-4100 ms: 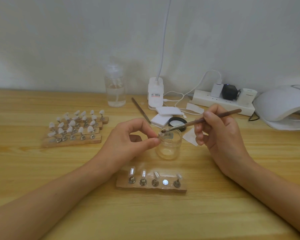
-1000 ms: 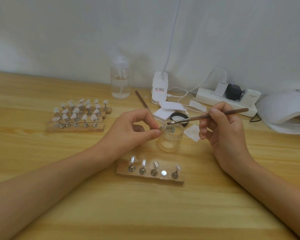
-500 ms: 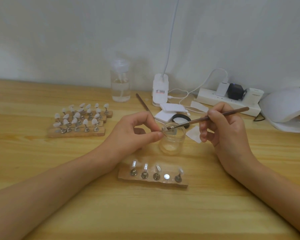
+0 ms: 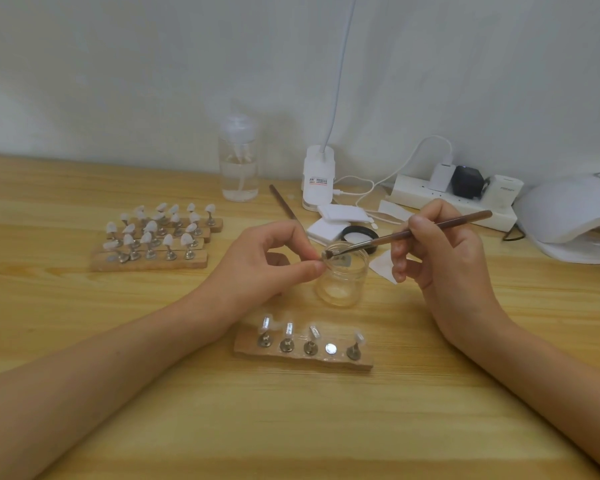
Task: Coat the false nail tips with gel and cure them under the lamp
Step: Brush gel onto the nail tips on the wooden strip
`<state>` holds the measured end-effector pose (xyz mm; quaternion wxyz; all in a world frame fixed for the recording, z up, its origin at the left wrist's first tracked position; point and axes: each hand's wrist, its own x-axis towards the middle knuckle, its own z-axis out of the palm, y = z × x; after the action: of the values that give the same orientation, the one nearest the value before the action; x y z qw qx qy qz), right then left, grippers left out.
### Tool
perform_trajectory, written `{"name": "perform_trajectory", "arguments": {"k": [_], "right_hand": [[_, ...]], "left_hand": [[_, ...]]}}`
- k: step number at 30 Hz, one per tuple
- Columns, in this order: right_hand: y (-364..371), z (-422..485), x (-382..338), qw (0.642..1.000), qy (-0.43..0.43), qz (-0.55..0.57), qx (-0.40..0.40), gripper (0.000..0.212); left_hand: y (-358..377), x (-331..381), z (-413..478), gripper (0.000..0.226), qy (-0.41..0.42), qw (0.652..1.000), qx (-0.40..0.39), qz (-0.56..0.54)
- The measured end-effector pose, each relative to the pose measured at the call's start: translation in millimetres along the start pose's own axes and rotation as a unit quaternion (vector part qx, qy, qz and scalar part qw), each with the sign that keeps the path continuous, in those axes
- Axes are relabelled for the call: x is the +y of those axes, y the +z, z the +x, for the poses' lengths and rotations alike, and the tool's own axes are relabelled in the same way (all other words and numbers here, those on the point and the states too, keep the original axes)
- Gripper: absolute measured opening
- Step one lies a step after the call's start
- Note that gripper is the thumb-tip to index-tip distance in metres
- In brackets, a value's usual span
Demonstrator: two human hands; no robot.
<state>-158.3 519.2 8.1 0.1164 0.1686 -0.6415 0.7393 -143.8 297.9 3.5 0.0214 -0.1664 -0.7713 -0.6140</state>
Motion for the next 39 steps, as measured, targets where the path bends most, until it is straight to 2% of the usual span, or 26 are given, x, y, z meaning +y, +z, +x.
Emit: {"name": "perform_trajectory", "arguments": {"k": [5,10,16,19,21,24,33,39], "right_hand": [[-2.2,-0.5,-0.3,0.999,0.006,-0.029,0.033,0.025],[-10.4,1.5,-7.6,0.995,0.001,-0.014,0.094,0.046],[-23.7,6.3,-11.4,0.994,0.007,-0.021,0.109,0.035],[-21.7,6.9,-11.9,0.998,-0.043,0.009,0.033,0.026],[-19.2,5.9,-12.2,0.995,-0.091,-0.024,-0.020,0.021],[-19.5,4.3,-13.9,0.990,-0.130,-0.036,-0.044,0.026],[-29.8,10.0,-14.5,0.994,-0.101,0.031,0.018,0.017],[-29.9,10.6,-6.6,0.996,-0.034,0.069,0.045,0.011]], "left_hand": [[-0.2,0.4,-0.8,0.015,0.002,1.000,-0.001,0.001],[-0.3,0.3,-0.9,0.015,0.003,1.000,-0.002,0.003],[-0.3,1.6,-1.3,0.015,0.008,1.000,-0.004,0.001],[0.2,2.1,-1.2,0.015,0.008,1.000,-0.003,0.001],[0.4,1.9,-1.0,0.015,0.009,1.000,-0.002,0.002],[0.0,1.5,-0.8,0.015,0.007,1.000,-0.002,0.004],[-2.7,4.0,-3.4,0.011,-0.011,1.000,-0.007,0.009],[-10.7,25.7,-7.3,0.007,-0.016,0.999,0.023,-0.037]]}}
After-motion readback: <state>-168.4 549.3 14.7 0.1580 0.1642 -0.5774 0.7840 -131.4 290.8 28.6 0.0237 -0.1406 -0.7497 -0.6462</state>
